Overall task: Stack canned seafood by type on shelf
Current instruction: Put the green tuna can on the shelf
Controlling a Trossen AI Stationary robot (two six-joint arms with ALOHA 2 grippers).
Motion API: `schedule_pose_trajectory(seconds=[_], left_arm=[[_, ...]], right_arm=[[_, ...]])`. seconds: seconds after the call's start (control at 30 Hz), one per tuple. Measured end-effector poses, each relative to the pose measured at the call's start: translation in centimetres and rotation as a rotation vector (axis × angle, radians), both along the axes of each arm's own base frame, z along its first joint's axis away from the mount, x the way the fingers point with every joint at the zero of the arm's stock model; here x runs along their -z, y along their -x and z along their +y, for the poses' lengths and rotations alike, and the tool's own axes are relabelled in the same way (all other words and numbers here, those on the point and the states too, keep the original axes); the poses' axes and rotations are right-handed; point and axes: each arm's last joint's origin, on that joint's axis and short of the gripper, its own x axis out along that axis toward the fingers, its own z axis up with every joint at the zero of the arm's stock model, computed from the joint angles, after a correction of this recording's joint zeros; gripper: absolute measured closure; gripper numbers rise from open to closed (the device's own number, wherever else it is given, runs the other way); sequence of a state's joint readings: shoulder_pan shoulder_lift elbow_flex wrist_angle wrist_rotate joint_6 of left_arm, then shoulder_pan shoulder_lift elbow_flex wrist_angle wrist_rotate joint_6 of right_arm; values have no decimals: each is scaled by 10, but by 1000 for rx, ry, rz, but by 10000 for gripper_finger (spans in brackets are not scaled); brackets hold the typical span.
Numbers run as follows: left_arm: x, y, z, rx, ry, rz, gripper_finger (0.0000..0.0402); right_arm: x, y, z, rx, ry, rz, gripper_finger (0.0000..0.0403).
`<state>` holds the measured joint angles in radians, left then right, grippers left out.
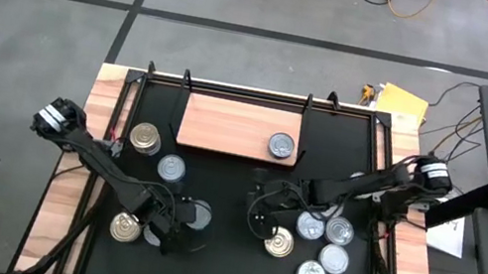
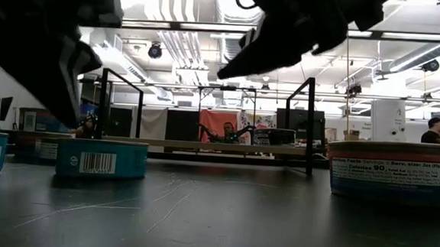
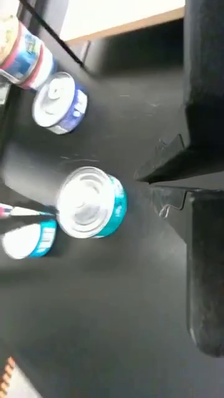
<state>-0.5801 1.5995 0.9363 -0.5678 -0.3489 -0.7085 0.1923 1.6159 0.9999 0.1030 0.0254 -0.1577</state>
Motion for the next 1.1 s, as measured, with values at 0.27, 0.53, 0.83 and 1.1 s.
schedule_pose_trajectory(seconds=[0.27, 0.53, 0.83, 1.1], left_arm=[[15, 7, 5, -15, -1, 14, 401], [21, 10, 7, -8, -2, 9, 401], [22, 17, 1, 1, -76, -22, 401], [29, 25, -1, -48, -89, -40, 401]], right_arm=[[17, -17, 3, 9, -18, -24, 390], [22, -35, 6, 15, -30, -25, 390], [28, -46, 8, 49, -76, 2, 390], [27, -45, 7, 61, -87, 19, 390]])
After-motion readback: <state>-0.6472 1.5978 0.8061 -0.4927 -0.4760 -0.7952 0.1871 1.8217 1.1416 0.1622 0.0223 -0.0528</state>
